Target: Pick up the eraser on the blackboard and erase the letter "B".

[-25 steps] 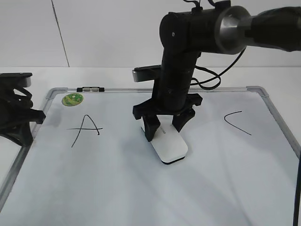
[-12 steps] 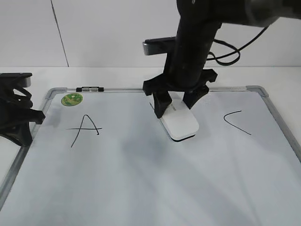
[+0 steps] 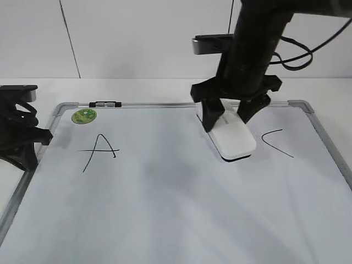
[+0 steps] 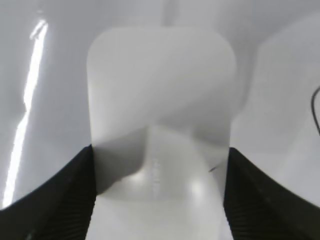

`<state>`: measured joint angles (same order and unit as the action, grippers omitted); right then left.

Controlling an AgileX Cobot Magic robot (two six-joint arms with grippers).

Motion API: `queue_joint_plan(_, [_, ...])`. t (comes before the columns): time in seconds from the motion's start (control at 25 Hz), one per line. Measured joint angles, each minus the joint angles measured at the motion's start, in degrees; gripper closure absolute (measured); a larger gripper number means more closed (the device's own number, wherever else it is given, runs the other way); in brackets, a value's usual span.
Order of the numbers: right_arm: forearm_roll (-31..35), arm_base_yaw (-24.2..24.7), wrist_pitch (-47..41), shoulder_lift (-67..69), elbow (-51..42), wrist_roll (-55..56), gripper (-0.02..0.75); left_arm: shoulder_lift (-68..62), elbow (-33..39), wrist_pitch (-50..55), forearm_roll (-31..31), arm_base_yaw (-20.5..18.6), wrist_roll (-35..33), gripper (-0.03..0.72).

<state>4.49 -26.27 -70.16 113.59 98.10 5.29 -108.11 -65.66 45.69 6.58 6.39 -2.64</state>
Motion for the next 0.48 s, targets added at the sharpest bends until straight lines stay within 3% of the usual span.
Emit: queue_joint_plan(0.48, [-0.11, 13.26, 2.36, -9.2, -17.02, -0.12, 0.204, 0.0, 0.0, 0.1, 0.0, 0.0, 0.0, 0.617])
